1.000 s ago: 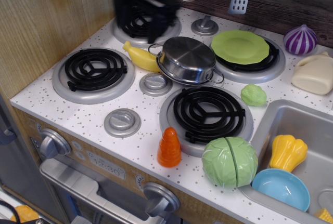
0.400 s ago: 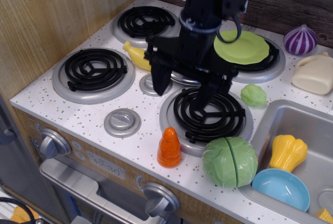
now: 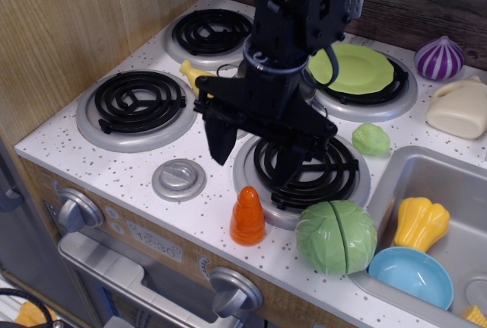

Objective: Put carrot on plate

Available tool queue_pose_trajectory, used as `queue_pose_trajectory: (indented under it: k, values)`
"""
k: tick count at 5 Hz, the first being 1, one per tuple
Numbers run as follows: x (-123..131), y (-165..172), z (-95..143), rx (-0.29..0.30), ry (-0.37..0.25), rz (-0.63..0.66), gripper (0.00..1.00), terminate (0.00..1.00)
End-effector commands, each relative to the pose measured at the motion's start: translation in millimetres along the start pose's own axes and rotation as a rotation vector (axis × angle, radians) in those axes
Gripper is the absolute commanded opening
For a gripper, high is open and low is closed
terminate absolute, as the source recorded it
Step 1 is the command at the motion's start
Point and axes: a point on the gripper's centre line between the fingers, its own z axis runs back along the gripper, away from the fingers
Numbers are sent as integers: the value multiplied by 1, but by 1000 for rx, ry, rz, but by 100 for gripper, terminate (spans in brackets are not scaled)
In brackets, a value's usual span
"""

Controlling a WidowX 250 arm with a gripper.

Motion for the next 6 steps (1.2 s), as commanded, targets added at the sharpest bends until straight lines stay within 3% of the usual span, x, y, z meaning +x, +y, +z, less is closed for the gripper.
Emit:
queue_pose_trajectory:
  k: [1,6]
  values:
    - [3,-7,-2,-30,-71,18,100,0]
    - [0,-13,-49,-35,-52,50,100,0]
